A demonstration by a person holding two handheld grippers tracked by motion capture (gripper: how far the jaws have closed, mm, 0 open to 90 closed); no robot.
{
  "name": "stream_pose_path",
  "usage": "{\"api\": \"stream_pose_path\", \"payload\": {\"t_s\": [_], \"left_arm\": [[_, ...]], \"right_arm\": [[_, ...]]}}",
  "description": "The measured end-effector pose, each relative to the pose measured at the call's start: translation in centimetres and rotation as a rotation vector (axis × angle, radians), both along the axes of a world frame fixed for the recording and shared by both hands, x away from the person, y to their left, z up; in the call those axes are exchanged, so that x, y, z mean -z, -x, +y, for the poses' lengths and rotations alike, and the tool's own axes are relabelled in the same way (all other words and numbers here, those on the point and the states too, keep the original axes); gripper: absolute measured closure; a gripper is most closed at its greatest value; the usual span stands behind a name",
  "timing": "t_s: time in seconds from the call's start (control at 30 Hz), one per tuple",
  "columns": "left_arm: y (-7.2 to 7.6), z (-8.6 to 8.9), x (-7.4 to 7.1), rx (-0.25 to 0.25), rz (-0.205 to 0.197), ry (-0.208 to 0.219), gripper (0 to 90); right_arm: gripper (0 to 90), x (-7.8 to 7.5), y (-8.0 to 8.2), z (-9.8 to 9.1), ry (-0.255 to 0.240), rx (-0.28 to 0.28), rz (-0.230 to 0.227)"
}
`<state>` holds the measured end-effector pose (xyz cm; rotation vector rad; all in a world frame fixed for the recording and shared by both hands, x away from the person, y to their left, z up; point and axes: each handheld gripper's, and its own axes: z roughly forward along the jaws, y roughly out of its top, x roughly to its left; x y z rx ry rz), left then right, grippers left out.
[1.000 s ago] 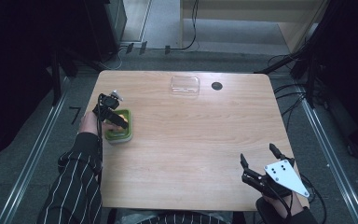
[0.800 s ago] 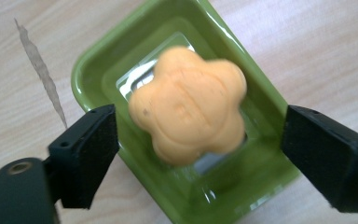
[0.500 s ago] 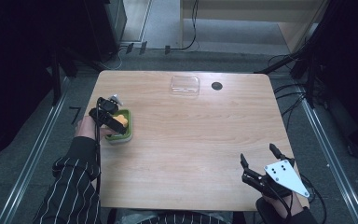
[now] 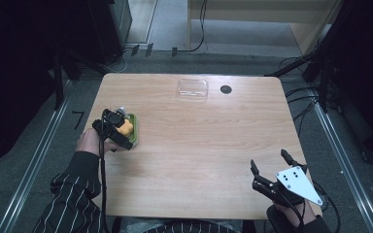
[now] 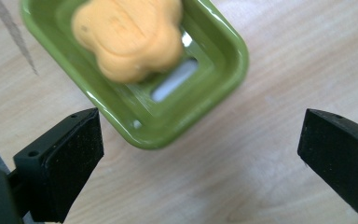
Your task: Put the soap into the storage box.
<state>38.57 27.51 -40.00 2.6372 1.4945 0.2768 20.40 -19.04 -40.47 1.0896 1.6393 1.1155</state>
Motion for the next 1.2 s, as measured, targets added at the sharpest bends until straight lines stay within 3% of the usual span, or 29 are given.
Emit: {"api": "stream_pose_path", "payload": {"t_s": [0.67, 0.8, 1.2], "left_arm": [[3.7, -0.4, 1.3, 0.036, 0.039, -0.03, 0.0], [4.6, -0.7, 2.0, 0.059, 0.075, -0.049, 0.0], [6.8, -1.0, 3.2, 0.089, 0.118, -0.066, 0.0]], "right_arm": [[13.3, 0.0, 0.0, 0.0, -0.001, -0.002, 0.002], [13.3, 0.0, 0.0, 0.0, 0.0, -0.002, 0.0], [13.3, 0.0, 0.1, 0.0, -0.001, -0.001, 0.0]]}}
